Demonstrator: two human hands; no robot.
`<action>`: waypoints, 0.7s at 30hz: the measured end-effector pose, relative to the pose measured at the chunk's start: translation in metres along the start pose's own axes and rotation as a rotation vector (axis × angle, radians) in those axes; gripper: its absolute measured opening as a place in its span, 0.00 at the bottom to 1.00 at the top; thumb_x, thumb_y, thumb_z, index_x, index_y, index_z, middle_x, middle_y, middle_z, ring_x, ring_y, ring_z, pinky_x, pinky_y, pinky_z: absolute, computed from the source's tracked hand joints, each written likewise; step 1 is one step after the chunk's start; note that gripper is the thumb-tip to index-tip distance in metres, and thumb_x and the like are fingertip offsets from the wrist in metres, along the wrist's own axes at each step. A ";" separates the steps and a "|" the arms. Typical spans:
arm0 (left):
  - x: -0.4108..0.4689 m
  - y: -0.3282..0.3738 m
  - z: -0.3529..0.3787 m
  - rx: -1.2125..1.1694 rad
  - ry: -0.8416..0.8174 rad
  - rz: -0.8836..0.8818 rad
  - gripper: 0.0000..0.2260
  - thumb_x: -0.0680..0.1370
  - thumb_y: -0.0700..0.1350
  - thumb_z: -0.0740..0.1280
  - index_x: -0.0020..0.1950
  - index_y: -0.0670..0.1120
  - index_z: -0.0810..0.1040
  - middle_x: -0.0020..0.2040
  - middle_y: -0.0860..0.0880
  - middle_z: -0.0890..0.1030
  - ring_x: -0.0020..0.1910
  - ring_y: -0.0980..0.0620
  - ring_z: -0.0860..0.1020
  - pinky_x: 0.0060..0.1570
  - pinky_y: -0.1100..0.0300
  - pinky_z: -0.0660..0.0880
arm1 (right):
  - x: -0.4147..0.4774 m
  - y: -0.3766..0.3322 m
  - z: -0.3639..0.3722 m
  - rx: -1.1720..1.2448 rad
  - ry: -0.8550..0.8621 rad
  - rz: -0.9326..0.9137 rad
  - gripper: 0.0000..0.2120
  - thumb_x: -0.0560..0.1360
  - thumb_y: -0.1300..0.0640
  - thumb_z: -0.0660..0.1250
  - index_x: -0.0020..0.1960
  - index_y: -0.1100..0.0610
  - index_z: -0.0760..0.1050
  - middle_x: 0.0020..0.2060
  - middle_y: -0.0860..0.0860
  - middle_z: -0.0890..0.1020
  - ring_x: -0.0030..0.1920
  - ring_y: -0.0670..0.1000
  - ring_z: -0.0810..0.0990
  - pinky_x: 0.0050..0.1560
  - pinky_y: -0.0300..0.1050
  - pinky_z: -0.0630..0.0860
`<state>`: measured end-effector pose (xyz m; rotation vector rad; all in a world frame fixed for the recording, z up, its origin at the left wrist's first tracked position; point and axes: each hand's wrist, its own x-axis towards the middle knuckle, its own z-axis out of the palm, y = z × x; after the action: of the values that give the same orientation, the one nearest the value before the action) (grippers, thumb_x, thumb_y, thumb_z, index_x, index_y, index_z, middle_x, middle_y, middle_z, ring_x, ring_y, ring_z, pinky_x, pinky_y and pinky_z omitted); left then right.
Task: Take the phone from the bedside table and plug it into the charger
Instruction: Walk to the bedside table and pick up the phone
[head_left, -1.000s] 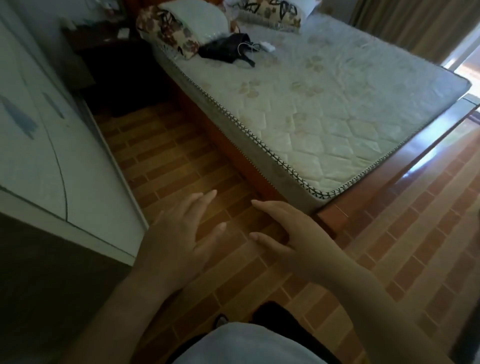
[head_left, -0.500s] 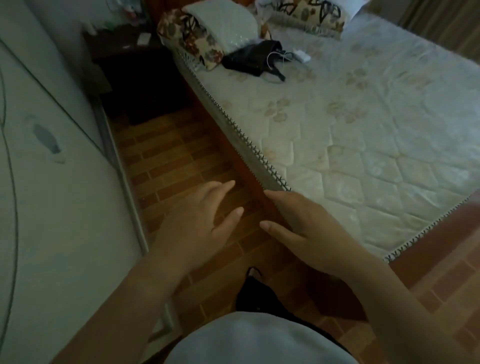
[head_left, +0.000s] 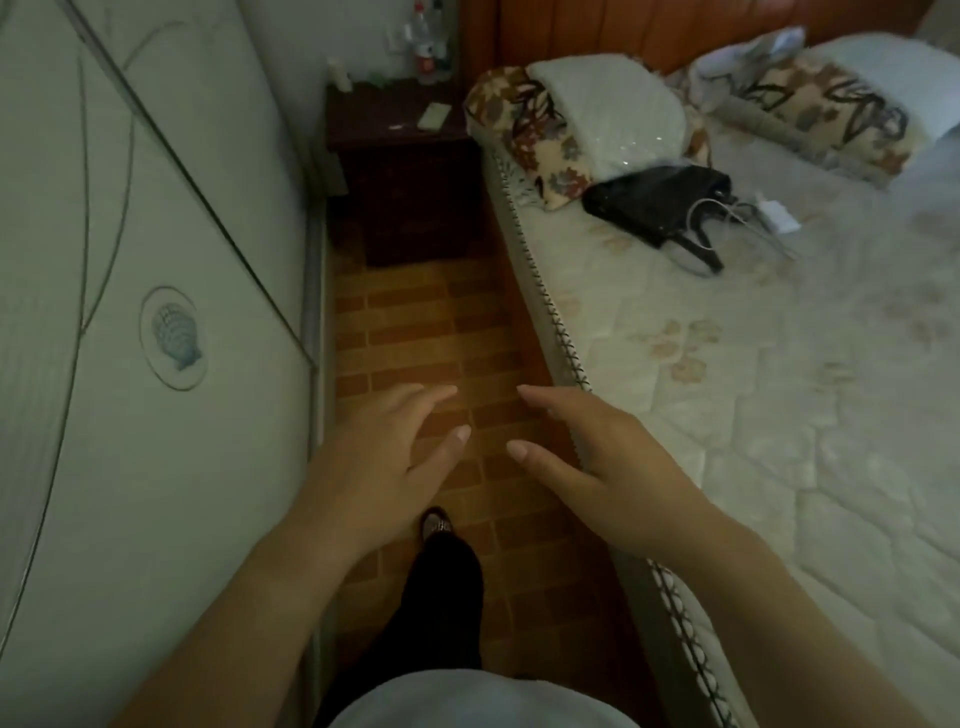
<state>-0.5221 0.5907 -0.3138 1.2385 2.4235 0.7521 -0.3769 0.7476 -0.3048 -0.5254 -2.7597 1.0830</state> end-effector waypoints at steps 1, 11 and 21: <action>0.018 -0.010 -0.005 -0.011 0.017 -0.012 0.24 0.74 0.66 0.52 0.67 0.60 0.64 0.68 0.57 0.69 0.64 0.58 0.68 0.61 0.54 0.69 | 0.026 0.002 0.000 -0.003 -0.005 -0.020 0.29 0.71 0.32 0.55 0.69 0.41 0.61 0.66 0.40 0.69 0.58 0.30 0.62 0.49 0.22 0.60; 0.229 -0.094 -0.096 0.018 0.046 -0.049 0.25 0.73 0.67 0.51 0.68 0.61 0.63 0.69 0.57 0.68 0.64 0.58 0.68 0.59 0.56 0.69 | 0.277 0.010 -0.021 -0.070 0.053 -0.018 0.27 0.72 0.32 0.54 0.67 0.41 0.62 0.66 0.41 0.71 0.58 0.38 0.70 0.45 0.27 0.63; 0.425 -0.140 -0.121 0.044 0.007 -0.005 0.24 0.73 0.66 0.52 0.67 0.62 0.63 0.67 0.58 0.70 0.56 0.60 0.71 0.52 0.59 0.73 | 0.454 0.069 -0.055 -0.035 0.045 0.044 0.27 0.72 0.35 0.58 0.67 0.44 0.65 0.64 0.43 0.73 0.57 0.39 0.70 0.47 0.27 0.64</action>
<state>-0.9176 0.8324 -0.3140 1.2472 2.4606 0.7065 -0.7674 0.9959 -0.3140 -0.6101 -2.7457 1.0204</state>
